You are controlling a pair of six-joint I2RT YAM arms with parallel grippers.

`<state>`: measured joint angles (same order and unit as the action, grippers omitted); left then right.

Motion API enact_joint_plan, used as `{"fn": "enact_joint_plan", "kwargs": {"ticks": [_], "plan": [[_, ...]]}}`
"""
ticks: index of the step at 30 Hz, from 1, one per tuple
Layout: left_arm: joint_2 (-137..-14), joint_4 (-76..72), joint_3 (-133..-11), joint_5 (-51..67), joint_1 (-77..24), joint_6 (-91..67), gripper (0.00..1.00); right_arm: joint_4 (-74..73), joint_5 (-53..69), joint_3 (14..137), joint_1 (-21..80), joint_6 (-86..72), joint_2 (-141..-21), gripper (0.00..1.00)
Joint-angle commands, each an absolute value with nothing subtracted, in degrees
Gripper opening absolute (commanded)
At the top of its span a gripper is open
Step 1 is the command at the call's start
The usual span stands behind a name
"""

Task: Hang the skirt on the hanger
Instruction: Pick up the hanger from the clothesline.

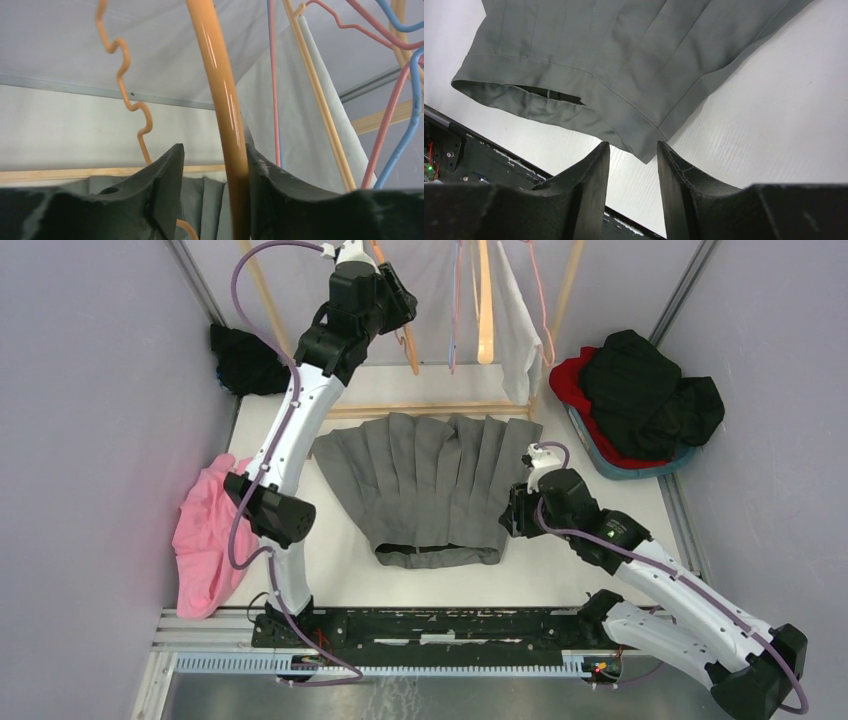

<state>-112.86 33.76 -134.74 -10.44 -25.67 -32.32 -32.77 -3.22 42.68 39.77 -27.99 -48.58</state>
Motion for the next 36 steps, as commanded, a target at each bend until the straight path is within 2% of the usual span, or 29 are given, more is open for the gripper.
{"fn": "enact_joint_plan", "kwargs": {"ticks": [1,3,5,9,14,20,26,36], "plan": [[-106.6,32.7,-133.7,-13.3,-24.8,-29.6,0.45,-29.1,-2.4,41.8,40.2,-27.9,-48.9,0.46],[-106.0,33.6,-133.2,-12.9,-23.8,-29.6,0.34,-28.7,-2.2,41.8,40.2,-27.9,-49.2,0.46],[-105.7,34.6,-133.1,-11.9,-22.5,-29.8,0.16,-28.4,-2.0,41.9,40.2,-27.8,-49.4,0.46],[-104.5,35.3,-132.7,-12.2,-21.8,-28.2,0.04,-28.0,-1.9,41.9,40.2,-27.9,-49.7,0.46],[-102.8,30.6,-130.9,-6.7,-20.6,-22.8,0.03,-27.0,-1.5,41.7,40.2,-28.3,-50.5,0.46],[-96.6,18.8,-120.3,1.6,-19.3,-15.6,0.03,-25.6,-0.6,42.2,40.2,-28.0,-53.3,0.46],[-92.5,13.6,-116.1,4.9,-19.2,-12.5,0.03,-23.9,-0.6,42.8,40.2,-27.7,-56.0,0.46],[-83.9,16.3,-108.4,6.7,-19.3,-15.3,0.03,-25.8,-1.8,45.1,40.2,-26.8,-54.2,0.46]]}}
